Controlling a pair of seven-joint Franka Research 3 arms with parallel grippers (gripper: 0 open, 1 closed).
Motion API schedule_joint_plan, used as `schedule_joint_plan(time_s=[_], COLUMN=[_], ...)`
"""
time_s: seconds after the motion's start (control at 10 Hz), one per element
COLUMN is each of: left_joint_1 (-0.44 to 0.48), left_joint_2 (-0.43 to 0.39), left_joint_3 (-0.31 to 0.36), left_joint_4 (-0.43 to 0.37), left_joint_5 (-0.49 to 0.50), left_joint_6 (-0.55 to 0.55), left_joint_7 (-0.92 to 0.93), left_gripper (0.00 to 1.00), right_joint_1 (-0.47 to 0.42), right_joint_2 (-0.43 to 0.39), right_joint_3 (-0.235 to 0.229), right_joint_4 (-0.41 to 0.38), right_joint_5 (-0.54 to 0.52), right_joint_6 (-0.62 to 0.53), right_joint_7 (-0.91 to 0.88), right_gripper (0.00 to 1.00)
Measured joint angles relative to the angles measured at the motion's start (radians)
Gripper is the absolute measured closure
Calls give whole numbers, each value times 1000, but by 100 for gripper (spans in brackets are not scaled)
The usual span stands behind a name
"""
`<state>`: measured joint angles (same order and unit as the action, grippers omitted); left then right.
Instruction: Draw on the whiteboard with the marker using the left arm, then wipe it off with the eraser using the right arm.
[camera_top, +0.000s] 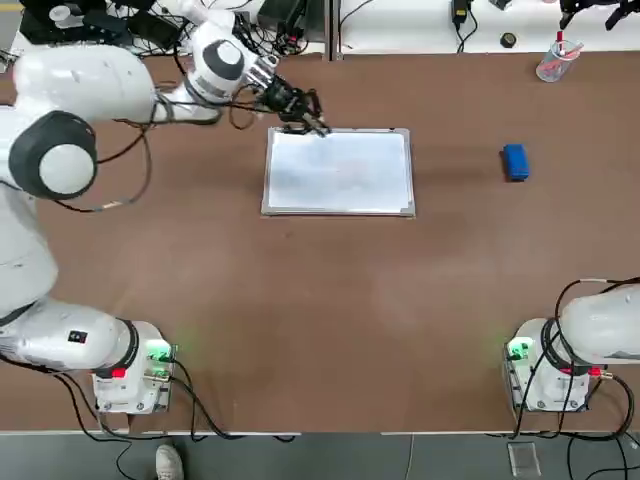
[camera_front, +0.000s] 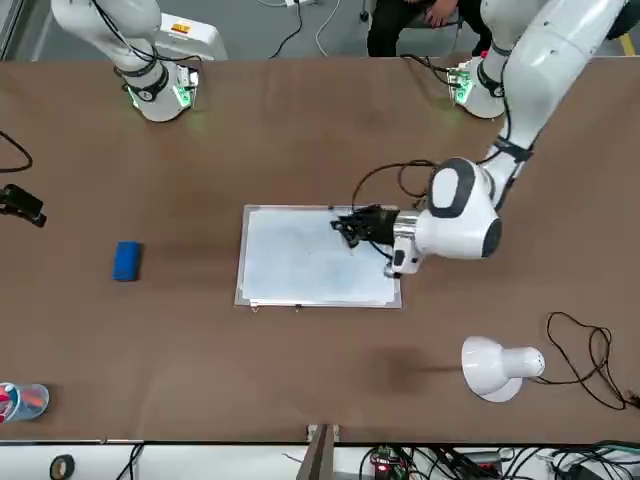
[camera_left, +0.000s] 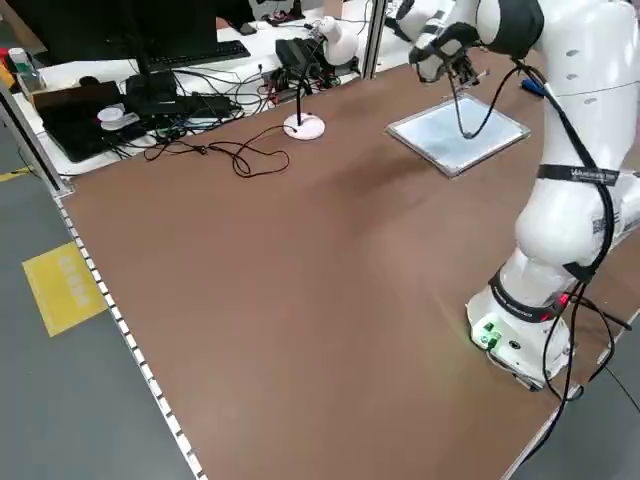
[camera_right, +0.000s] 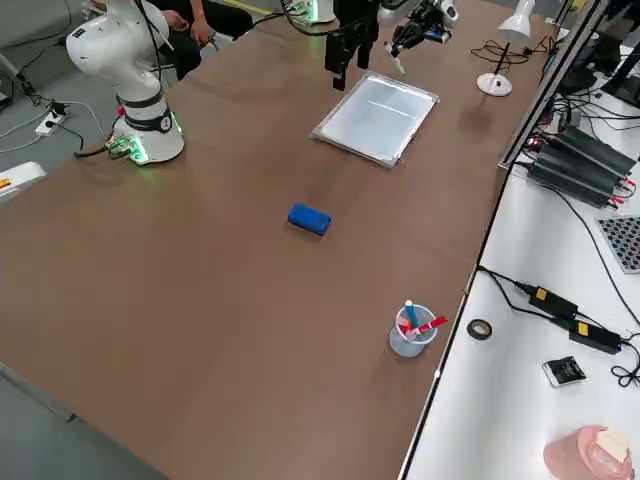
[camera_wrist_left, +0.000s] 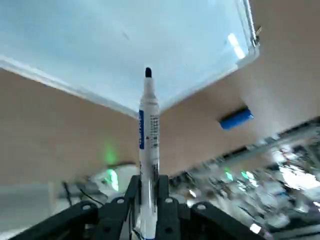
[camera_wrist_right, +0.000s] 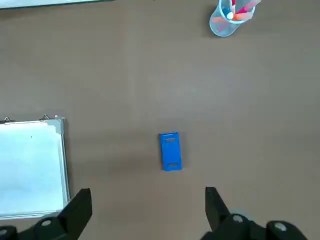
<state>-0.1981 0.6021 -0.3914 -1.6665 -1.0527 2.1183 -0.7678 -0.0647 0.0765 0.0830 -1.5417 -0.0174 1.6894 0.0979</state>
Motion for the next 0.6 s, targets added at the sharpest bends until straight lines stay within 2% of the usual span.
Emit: schedule_joint_plan(time_s=[0.4, 0.6], left_joint_1=[-56, -72], left_joint_2=[99, 138], left_joint_3=[0, 1], left_joint_4=[7, 9], left_joint_5=[-329, -441], left_joint_6=[71, 75], left_joint_7=[3, 14], left_gripper=[83, 83], right_joint_1=[0, 0], right_joint_2=[1, 1], right_joint_3=[0, 0], right_joint_4=[0, -1], right_joint_5=[0, 0], right_joint_6=[1, 4], right_joint_7=[-3, -7], right_gripper=[0, 0])
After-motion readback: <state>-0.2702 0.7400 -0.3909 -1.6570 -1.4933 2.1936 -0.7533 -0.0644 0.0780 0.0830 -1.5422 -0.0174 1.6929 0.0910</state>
